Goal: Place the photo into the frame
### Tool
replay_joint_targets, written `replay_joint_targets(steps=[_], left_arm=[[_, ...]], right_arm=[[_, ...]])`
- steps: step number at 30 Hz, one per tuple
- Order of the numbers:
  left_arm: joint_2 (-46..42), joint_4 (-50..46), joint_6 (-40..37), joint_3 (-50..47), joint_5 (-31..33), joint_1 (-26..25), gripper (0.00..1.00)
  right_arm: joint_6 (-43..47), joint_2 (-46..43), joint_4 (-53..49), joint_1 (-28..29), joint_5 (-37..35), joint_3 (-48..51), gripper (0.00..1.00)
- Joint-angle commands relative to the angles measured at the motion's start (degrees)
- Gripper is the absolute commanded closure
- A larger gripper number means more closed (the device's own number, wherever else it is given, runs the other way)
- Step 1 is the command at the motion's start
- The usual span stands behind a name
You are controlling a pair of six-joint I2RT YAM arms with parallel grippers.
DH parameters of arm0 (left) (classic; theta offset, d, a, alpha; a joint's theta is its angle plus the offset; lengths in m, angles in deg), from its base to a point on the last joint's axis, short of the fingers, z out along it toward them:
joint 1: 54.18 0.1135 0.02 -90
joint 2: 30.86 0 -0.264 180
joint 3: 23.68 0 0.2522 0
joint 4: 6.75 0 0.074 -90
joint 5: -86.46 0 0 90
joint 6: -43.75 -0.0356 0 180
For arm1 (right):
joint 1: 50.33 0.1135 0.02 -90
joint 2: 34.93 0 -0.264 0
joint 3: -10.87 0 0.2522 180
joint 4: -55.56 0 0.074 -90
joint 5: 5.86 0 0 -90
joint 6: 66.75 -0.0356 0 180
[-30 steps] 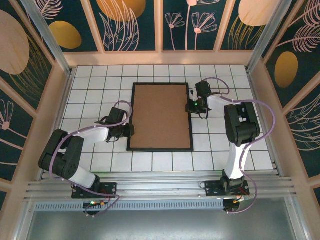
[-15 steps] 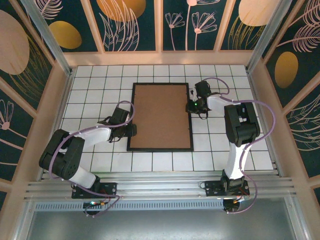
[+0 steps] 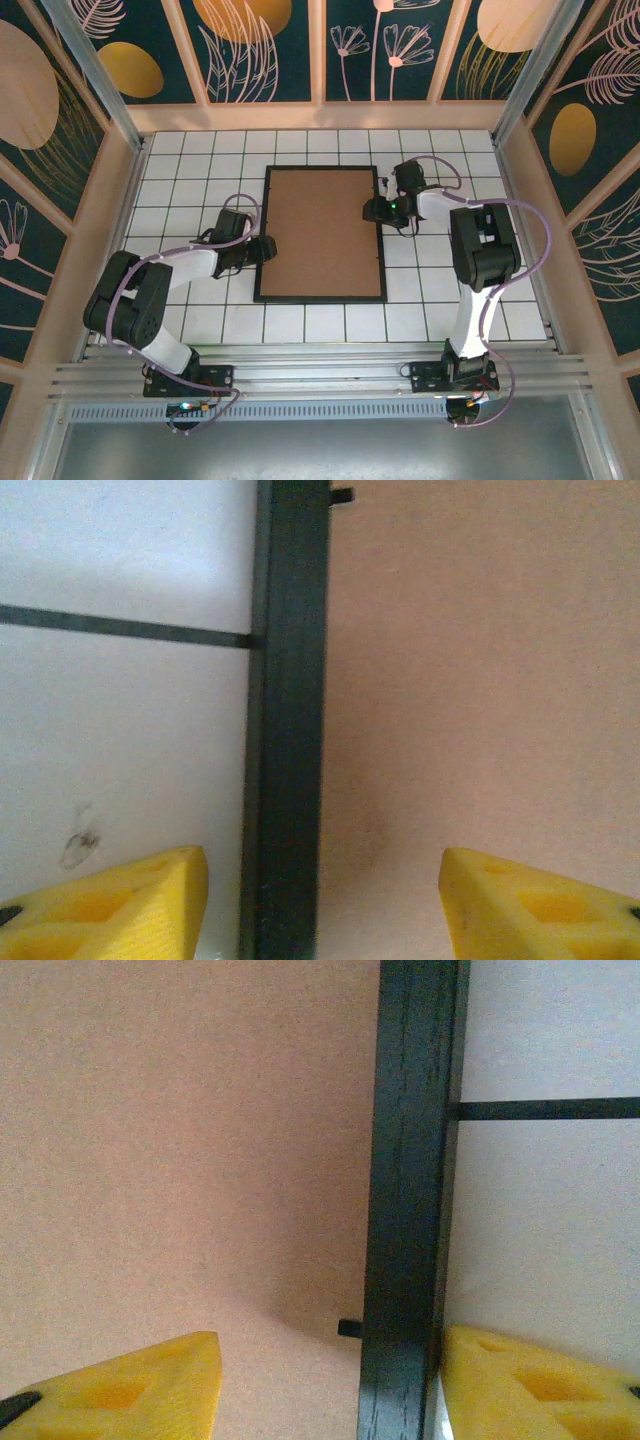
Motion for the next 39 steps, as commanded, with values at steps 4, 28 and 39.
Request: replay_joint_targets(steps=[4, 28, 39], left_arm=[[-1.8, 4.0, 0.6, -2.5, -10.2, -4.3, 0.37], [-0.9, 4.9, -6.9, 10.6, 8.8, 0.6, 0.18], [29.4, -10.6, -20.2, 41.0, 1.6, 3.2, 0.15]], right_arm=[[-2.7, 4.4, 3.4, -0.4, 5.6, -5.8, 0.39], [0.1, -16.5, 4.2, -4.3, -14.2, 7.4, 0.17], [-4.5, -31.7, 7.8, -12.6, -10.6, 32.3, 0.11]])
